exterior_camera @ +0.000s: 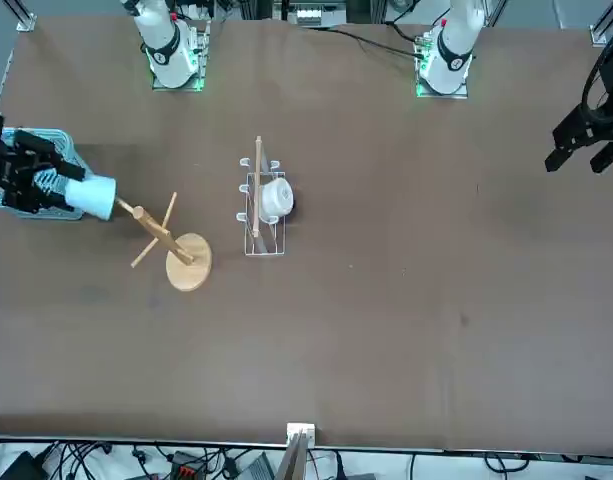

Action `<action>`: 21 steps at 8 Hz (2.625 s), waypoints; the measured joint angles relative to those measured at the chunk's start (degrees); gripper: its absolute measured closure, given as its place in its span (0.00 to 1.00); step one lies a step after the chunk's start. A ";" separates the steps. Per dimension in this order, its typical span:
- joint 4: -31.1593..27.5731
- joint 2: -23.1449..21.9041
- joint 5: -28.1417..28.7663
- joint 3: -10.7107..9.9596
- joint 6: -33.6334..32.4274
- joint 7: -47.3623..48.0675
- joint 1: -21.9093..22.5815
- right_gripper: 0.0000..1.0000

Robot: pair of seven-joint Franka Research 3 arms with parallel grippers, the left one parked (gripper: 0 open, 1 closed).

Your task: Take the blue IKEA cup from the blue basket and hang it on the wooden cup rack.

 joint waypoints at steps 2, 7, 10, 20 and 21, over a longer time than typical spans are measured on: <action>0.00 0.38 0.81 0.00 0.95 0.00 1.16 0.18; 0.00 2.10 0.99 -0.01 1.70 0.00 2.32 0.18; 0.01 2.24 1.02 -0.02 1.75 0.00 2.33 0.03; 6.02 -5.68 -15.86 -0.24 -0.23 15.11 4.05 0.00; 6.04 -7.63 -21.55 -0.18 -0.44 19.49 6.13 0.00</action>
